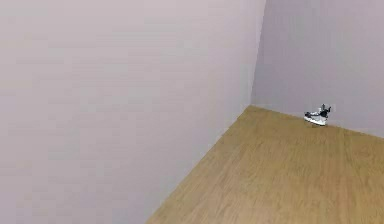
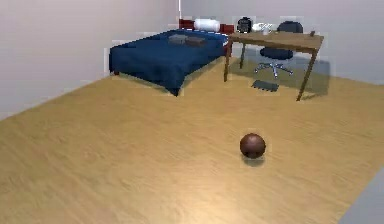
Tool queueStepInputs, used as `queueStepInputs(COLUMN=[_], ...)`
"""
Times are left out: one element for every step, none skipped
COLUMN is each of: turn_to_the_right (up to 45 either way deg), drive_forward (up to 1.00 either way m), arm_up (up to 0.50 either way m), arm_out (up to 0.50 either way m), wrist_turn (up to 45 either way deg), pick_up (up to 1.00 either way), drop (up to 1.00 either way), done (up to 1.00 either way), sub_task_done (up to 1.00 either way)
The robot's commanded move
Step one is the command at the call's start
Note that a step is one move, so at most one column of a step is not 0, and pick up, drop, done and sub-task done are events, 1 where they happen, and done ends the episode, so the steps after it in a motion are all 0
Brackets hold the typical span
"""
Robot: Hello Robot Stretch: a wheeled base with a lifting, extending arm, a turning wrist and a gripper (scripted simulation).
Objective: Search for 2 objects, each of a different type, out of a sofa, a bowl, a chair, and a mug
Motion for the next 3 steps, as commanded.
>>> queueStepInputs(turn_to_the_right=[0.0, 45.0, 39.0], drive_forward=[0.05, 0.0, 0.0], arm_up=[0.0, 0.0, 0.0], arm_out=[0.0, 0.0, 0.0], wrist_turn=[0.0, 0.0, 0.0], pick_up=[0.0, 0.0, 0.0], drop=[0.0, 0.0, 0.0], done=[0.0, 0.0, 0.0], sub_task_done=[0.0, 0.0, 0.0])
